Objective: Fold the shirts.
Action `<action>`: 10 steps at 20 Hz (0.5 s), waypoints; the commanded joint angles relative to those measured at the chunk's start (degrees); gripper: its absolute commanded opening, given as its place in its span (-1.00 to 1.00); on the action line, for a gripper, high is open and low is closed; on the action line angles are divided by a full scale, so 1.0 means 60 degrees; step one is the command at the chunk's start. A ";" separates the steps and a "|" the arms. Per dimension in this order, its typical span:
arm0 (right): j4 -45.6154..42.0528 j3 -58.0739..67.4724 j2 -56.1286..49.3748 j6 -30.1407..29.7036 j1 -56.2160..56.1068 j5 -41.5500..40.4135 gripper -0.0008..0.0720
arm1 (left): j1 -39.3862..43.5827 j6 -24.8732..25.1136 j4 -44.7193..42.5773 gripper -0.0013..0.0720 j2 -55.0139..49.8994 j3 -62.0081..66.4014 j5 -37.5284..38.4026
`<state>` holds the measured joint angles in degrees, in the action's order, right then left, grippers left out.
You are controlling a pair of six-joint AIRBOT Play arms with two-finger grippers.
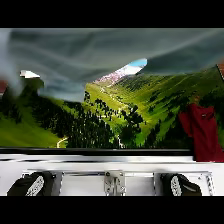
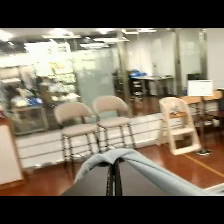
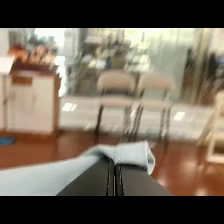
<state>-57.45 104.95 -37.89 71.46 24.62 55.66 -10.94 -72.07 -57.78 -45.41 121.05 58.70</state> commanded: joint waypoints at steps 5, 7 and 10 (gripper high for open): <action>-0.2182 0.0284 0.1115 0.0838 -0.0004 0.3657 -0.83 | -0.0018 -0.1188 -0.3297 -0.86 0.1741 -0.0936 0.2430; -0.2197 0.0284 0.0721 0.0838 -0.0004 0.5071 -0.83 | -0.0018 -0.1184 -0.3300 -0.86 0.1712 -0.1450 0.3169; -0.2200 0.0284 -0.0142 0.0973 -0.0004 0.7318 -0.83 | -0.0018 -0.1184 -0.3300 -0.87 0.1694 -0.2714 0.3592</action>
<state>-69.58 106.59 -35.20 76.34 24.60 84.77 -11.00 -78.76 -76.12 -35.66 110.41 75.61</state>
